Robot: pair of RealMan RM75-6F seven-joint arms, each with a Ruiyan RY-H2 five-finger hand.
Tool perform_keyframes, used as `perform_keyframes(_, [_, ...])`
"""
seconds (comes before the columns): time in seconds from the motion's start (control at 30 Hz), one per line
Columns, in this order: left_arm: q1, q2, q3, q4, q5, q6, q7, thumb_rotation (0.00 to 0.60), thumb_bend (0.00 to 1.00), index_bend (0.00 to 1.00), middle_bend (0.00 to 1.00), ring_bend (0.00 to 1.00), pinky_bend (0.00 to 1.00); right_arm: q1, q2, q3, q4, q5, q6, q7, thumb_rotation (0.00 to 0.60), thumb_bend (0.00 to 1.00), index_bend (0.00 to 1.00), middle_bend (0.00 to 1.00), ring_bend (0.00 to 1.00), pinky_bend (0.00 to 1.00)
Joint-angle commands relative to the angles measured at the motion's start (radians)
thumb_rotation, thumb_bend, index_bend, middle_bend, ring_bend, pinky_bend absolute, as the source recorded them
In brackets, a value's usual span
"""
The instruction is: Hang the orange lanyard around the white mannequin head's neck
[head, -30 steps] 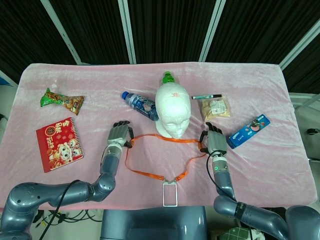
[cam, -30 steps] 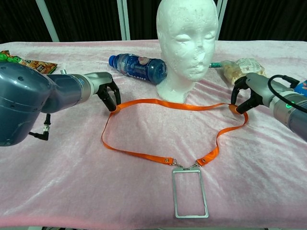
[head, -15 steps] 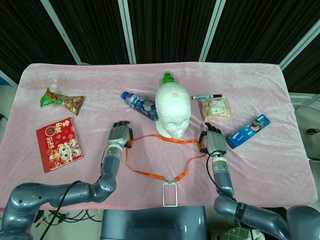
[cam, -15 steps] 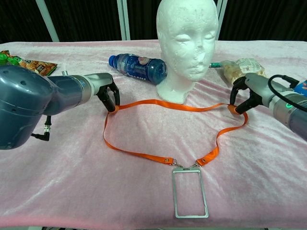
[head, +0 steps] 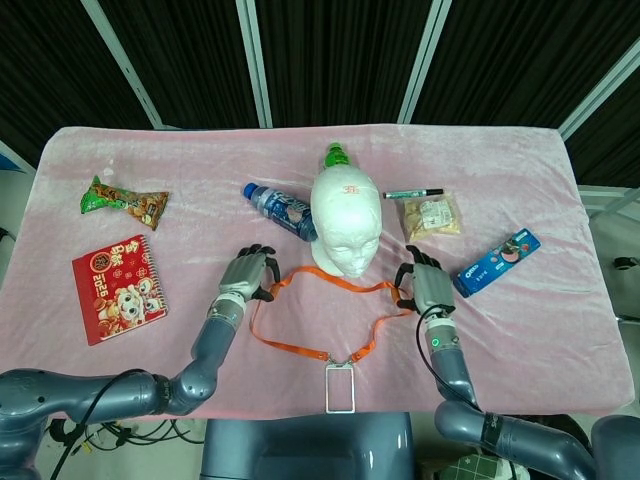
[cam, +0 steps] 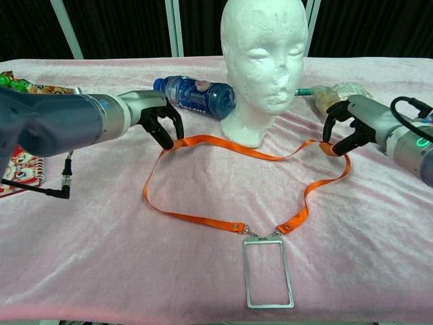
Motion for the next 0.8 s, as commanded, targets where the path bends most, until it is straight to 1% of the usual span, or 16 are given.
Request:
perform_keyframes(0.03, [0.042, 0.074, 0.022, -0.096, 0.072, 0.006, -0.033, 0.6, 0.48, 0.6, 0.14, 0.0, 0.0, -0.037, 0.058, -0.01, -0.086, -0.049, 0.032, 0.04, 0.6, 0.45, 0.77, 0.1, 0.15, 0.14])
perform_keyframes(0.23, [0.086, 0.16, 0.055, -0.192, 0.179, -0.001, -0.078, 0.6, 0.48, 0.6, 0.15, 0.0, 0.0, -0.1, 0.156, -0.024, -0.23, -0.141, 0.086, 0.111, 0.6, 0.45, 0.78, 0.1, 0.15, 0.14])
perform_keyframes(0.47, [0.113, 0.232, 0.08, -0.254, 0.267, -0.022, -0.12, 0.6, 0.48, 0.6, 0.15, 0.0, 0.0, -0.159, 0.248, -0.023, -0.33, -0.212, 0.144, 0.183, 0.6, 0.45, 0.78, 0.1, 0.15, 0.14])
perform_keyframes(0.63, [0.137, 0.259, 0.091, -0.277, 0.361, -0.015, -0.167, 0.6, 0.48, 0.6, 0.15, 0.0, 0.0, -0.194, 0.311, -0.012, -0.385, -0.25, 0.169, 0.247, 0.6, 0.46, 0.78, 0.1, 0.15, 0.14])
perform_keyframes(0.8, [0.157, 0.259, 0.076, -0.278, 0.442, -0.004, -0.239, 0.6, 0.48, 0.6, 0.15, 0.0, 0.0, -0.206, 0.352, 0.005, -0.419, -0.279, 0.179, 0.283, 0.6, 0.46, 0.78, 0.1, 0.15, 0.14])
